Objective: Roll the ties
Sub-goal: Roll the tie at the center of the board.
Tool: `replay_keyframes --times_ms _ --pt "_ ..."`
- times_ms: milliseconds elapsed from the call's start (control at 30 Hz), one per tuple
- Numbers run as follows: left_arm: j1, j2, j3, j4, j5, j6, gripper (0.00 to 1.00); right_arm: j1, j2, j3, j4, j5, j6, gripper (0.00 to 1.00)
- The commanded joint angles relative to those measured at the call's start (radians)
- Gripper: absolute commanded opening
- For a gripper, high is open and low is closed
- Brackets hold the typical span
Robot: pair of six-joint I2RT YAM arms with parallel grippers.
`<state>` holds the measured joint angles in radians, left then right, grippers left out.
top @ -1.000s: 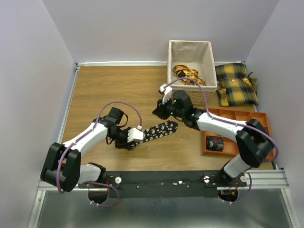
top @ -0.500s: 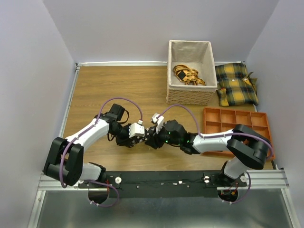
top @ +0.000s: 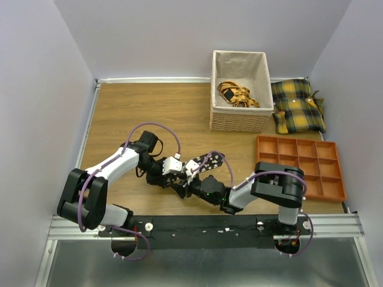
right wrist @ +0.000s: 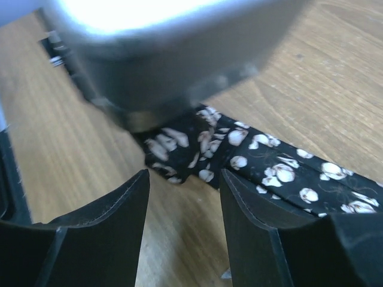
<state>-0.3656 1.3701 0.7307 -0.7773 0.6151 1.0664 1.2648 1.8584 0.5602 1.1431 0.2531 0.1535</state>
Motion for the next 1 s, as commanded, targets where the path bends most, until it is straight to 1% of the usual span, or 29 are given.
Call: replay_keyframes --times_ms 0,100,167,233,367,633,733,767,833,867,900,967 --pt "0.008 0.010 0.010 -0.048 0.044 0.081 0.41 0.013 0.061 0.012 0.188 0.143 0.020 0.59" --pt "0.010 0.026 0.022 -0.053 0.061 0.078 0.41 0.013 0.085 0.033 0.164 0.069 -0.006 0.59" --pt "0.010 0.027 0.030 -0.057 0.067 0.095 0.41 0.015 0.107 0.047 0.115 0.075 0.006 0.59" --pt "0.010 0.027 0.030 -0.048 0.066 0.083 0.41 0.015 0.122 0.058 0.107 0.061 0.001 0.59" --pt "0.010 0.037 0.030 -0.074 0.058 0.122 0.41 0.015 0.140 0.050 0.106 0.009 -0.006 0.59" --pt "0.010 0.034 0.027 -0.070 0.043 0.118 0.41 0.015 0.075 -0.055 0.168 -0.006 -0.017 0.59" --pt "0.010 0.037 0.030 -0.063 0.038 0.110 0.41 0.015 0.058 -0.062 0.139 -0.029 0.018 0.57" --pt "0.010 0.037 0.032 -0.063 0.035 0.109 0.41 0.015 0.061 -0.053 0.109 -0.026 0.040 0.52" --pt "0.010 0.037 0.032 -0.060 0.031 0.098 0.41 0.016 0.070 -0.036 0.107 -0.035 0.090 0.40" --pt "0.010 0.037 0.032 -0.060 0.028 0.096 0.41 0.021 0.073 -0.034 0.122 -0.034 0.107 0.30" --pt "0.010 0.034 0.032 -0.059 0.023 0.093 0.41 0.034 0.077 -0.033 0.135 -0.029 0.130 0.26" --pt "0.010 0.030 0.029 -0.059 0.020 0.087 0.42 0.054 0.084 -0.014 0.124 -0.029 0.130 0.24"
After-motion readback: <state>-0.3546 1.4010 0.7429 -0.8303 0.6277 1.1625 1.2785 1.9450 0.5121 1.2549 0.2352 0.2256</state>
